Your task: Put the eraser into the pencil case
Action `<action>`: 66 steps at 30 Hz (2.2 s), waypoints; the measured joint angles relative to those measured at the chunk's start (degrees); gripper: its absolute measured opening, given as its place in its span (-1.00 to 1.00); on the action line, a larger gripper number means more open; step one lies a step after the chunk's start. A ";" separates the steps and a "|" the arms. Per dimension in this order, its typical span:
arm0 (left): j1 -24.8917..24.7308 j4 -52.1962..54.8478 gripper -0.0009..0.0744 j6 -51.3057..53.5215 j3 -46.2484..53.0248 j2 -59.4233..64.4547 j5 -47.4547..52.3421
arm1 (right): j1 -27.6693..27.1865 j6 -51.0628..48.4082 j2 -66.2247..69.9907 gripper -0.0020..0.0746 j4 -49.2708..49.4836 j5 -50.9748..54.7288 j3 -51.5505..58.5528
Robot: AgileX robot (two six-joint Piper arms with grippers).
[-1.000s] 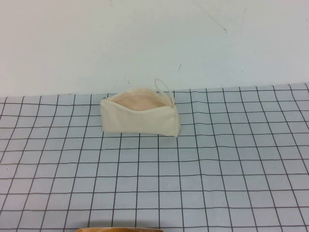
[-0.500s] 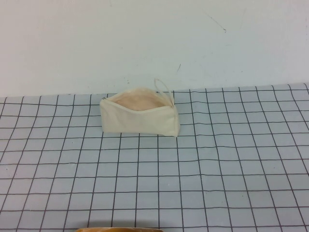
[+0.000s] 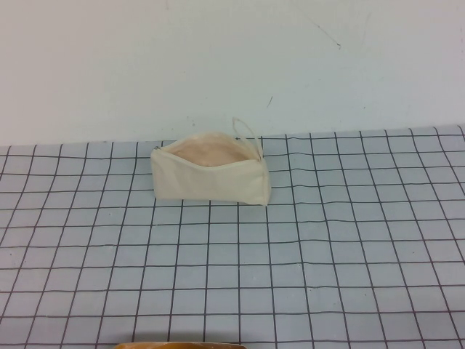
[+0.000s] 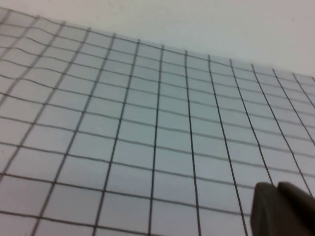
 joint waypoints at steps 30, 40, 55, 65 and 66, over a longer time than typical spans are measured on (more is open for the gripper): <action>0.00 0.00 -0.98 0.00 0.00 0.00 0.00 | -0.84 1.50 -1.67 -0.95 -0.42 5.70 0.95; 0.00 0.00 -0.98 0.00 0.00 0.00 0.00 | -0.84 1.50 -1.67 -0.95 -0.42 5.70 0.95; 0.00 0.00 -0.98 0.00 0.00 0.00 0.00 | -0.84 1.50 -1.67 -0.95 -0.42 5.70 0.95; 0.00 0.00 -0.98 0.00 0.00 0.00 0.00 | -0.88 1.50 -1.67 -0.95 -0.42 5.70 0.95; 0.00 0.00 -0.98 0.00 0.00 0.00 0.00 | -0.88 1.50 -1.67 -0.95 -0.42 5.70 0.95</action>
